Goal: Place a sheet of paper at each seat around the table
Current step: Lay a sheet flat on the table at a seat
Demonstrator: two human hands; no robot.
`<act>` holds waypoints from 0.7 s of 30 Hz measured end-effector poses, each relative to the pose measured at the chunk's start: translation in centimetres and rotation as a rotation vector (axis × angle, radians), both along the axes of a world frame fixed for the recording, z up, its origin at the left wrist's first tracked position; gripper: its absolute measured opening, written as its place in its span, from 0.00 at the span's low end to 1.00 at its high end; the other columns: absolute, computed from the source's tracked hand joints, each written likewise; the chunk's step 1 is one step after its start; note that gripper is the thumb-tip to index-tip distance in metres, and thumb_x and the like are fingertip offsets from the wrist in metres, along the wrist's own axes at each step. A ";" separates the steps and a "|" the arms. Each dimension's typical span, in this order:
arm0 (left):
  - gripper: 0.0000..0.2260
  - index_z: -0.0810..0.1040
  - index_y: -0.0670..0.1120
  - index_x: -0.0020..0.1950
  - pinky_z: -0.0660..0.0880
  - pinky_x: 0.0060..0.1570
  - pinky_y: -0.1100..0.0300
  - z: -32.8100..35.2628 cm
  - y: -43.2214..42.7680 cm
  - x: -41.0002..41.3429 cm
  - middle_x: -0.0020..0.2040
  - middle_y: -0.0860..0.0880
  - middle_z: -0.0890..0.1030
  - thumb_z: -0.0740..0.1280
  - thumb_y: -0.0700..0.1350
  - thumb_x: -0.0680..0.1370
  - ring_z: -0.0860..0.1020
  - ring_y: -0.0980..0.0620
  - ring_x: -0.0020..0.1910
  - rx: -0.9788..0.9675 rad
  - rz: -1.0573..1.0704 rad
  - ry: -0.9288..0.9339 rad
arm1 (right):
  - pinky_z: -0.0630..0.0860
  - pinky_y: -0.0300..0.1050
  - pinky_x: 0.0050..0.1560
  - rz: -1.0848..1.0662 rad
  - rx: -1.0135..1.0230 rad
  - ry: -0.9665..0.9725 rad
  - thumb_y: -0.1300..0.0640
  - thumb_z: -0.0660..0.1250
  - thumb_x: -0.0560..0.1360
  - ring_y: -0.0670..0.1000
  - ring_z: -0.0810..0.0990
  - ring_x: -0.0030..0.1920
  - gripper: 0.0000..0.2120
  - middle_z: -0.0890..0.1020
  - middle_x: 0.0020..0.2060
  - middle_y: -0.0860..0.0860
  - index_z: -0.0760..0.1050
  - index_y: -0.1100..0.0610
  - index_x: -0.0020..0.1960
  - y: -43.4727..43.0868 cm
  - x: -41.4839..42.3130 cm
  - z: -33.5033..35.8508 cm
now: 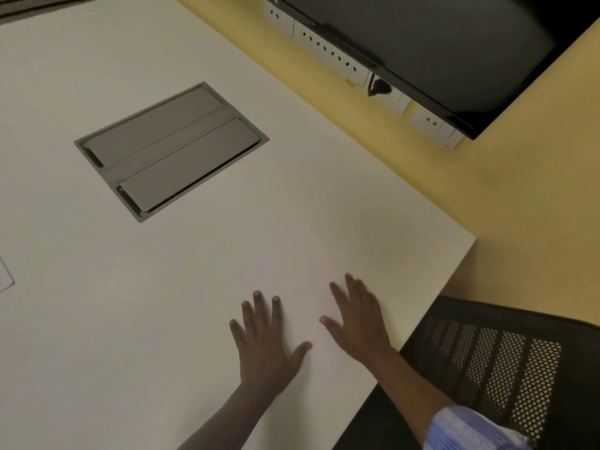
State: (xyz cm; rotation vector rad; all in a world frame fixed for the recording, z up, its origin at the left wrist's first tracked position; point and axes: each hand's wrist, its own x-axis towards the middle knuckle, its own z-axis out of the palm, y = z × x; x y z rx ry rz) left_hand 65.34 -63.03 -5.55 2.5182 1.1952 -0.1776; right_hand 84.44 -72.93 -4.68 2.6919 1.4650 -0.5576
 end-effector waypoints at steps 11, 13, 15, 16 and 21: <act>0.48 0.55 0.45 0.82 0.58 0.70 0.30 -0.1 0.1 0.0 0.82 0.36 0.48 0.56 0.76 0.73 0.54 0.31 0.79 0.007 -0.009 0.036 | 0.50 0.60 0.79 -0.004 -0.014 -0.025 0.33 0.47 0.80 0.59 0.41 0.81 0.36 0.39 0.81 0.55 0.41 0.47 0.82 -0.6 -0.2 -1.6; 0.48 0.56 0.44 0.82 0.59 0.69 0.30 -0.2 0.1 0.0 0.82 0.36 0.49 0.56 0.76 0.72 0.55 0.30 0.79 0.009 -0.011 0.039 | 0.50 0.60 0.79 -0.001 -0.010 -0.025 0.32 0.46 0.80 0.59 0.40 0.81 0.36 0.39 0.81 0.55 0.41 0.47 0.82 -0.7 -0.2 -1.7; 0.48 0.56 0.44 0.82 0.59 0.69 0.29 -0.2 0.1 0.0 0.82 0.36 0.49 0.57 0.75 0.72 0.55 0.30 0.78 0.009 -0.013 0.039 | 0.49 0.60 0.79 0.000 -0.004 -0.023 0.32 0.46 0.80 0.58 0.39 0.81 0.36 0.38 0.81 0.54 0.40 0.47 0.82 -0.8 -0.2 -1.7; 0.48 0.56 0.44 0.82 0.59 0.69 0.29 -0.2 0.1 0.0 0.82 0.36 0.49 0.57 0.75 0.72 0.55 0.30 0.78 0.008 -0.014 0.040 | 0.49 0.60 0.79 0.000 -0.003 -0.024 0.32 0.46 0.80 0.58 0.39 0.81 0.36 0.38 0.81 0.54 0.40 0.46 0.82 -0.8 -0.2 -1.7; 0.48 0.56 0.44 0.82 0.59 0.69 0.29 -0.1 0.0 0.0 0.82 0.36 0.50 0.56 0.75 0.73 0.55 0.30 0.78 0.013 -0.012 0.039 | 0.49 0.61 0.79 0.004 0.004 -0.034 0.33 0.46 0.81 0.58 0.38 0.81 0.36 0.38 0.81 0.54 0.39 0.46 0.82 -0.9 -0.4 -1.8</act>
